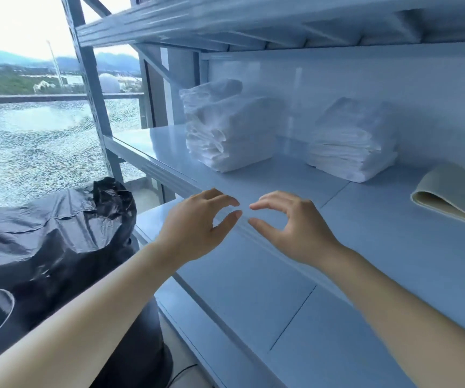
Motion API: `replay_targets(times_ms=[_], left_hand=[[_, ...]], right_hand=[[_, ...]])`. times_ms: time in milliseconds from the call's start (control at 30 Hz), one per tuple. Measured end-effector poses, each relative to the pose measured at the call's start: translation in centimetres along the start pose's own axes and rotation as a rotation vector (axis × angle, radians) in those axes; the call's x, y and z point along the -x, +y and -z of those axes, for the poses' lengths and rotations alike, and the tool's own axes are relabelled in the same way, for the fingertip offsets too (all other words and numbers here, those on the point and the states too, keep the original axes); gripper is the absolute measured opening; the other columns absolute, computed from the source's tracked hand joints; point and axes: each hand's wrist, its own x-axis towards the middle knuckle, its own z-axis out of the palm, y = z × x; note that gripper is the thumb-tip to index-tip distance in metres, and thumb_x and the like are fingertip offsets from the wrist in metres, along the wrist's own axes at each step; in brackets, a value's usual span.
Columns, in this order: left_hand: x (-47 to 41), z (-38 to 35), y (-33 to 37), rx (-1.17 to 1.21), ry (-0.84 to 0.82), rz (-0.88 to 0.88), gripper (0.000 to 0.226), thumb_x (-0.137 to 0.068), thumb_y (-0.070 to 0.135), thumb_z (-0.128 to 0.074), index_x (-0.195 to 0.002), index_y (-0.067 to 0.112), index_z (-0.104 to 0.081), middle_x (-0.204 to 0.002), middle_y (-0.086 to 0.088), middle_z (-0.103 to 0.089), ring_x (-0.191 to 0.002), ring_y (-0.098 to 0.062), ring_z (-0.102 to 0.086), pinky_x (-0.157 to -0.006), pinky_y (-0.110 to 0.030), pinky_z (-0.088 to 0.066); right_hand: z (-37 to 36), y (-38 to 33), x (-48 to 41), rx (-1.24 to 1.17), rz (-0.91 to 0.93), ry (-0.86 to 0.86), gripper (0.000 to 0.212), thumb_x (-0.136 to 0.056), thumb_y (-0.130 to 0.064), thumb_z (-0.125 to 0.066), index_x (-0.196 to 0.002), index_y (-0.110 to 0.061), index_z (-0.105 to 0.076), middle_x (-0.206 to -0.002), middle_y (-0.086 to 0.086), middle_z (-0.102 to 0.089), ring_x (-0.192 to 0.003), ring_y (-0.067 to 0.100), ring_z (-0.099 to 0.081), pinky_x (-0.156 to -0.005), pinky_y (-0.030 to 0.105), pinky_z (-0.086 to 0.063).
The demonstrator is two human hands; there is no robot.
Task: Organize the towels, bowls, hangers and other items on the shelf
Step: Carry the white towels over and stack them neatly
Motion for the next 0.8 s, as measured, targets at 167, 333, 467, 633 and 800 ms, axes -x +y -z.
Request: replay_targets(times_ms=[167, 333, 467, 633, 800], left_hand=[[-0.2, 2.8, -9.0, -0.005, 0.034, 0.027, 0.03, -0.091, 0.047, -0.045, -0.112, 0.035, -0.062, -0.113, 0.018, -0.062, -0.059, 0.006, -0.049, -0.058, -0.018, -0.034], [-2.1, 4.8, -16.1, -0.034, 0.075, 0.051, 0.028, -0.091, 0.046, -0.046, -0.11, 0.034, -0.063, -0.111, 0.017, -0.062, -0.059, 0.005, -0.048, -0.056, -0.015, -0.036], [-4.1, 4.9, -19.9, -0.018, 0.081, 0.067, 0.028, -0.091, 0.044, -0.047, -0.111, 0.033, -0.062, -0.112, 0.014, -0.062, -0.074, -0.006, -0.058, -0.066, -0.026, -0.047], [-6.9, 3.2, -23.8, -0.049, 0.101, 0.117, 0.032, -0.09, 0.047, -0.046, -0.119, 0.037, -0.056, -0.113, 0.015, -0.061, -0.065, 0.003, -0.042, -0.061, -0.02, -0.035], [-10.3, 2.5, -26.8, -0.088, 0.052, 0.159, 0.036, -0.091, 0.047, -0.045, -0.125, 0.036, -0.051, -0.113, 0.013, -0.061, -0.093, -0.009, -0.06, -0.067, -0.028, -0.049]], right_hand=[[-7.0, -3.8, -6.6, -0.037, 0.05, -0.062, 0.024, -0.082, -0.04, -0.066, -0.102, -0.028, -0.068, -0.103, -0.019, -0.06, -0.1, 0.0, -0.054, -0.085, 0.006, -0.037], [-12.1, -6.1, -12.8, -0.062, 0.095, -0.042, 0.023, -0.083, -0.038, -0.066, -0.102, -0.026, -0.069, -0.102, -0.016, -0.061, -0.098, 0.002, -0.056, -0.086, 0.01, -0.04], [-14.9, -6.4, -16.9, -0.063, 0.128, -0.033, 0.022, -0.084, -0.037, -0.065, -0.102, -0.025, -0.069, -0.101, -0.014, -0.063, -0.097, 0.005, -0.057, -0.085, 0.016, -0.042], [-17.1, -4.5, -21.6, -0.045, 0.147, -0.058, 0.023, -0.084, -0.035, -0.064, -0.106, -0.026, -0.066, -0.101, -0.01, -0.063, -0.084, 0.006, -0.058, -0.069, 0.019, -0.047], [-18.5, -2.9, -27.1, -0.05, 0.181, -0.061, 0.024, -0.084, -0.034, -0.064, -0.106, -0.024, -0.066, -0.1, -0.008, -0.063, -0.084, 0.01, -0.06, -0.075, 0.028, -0.052]])
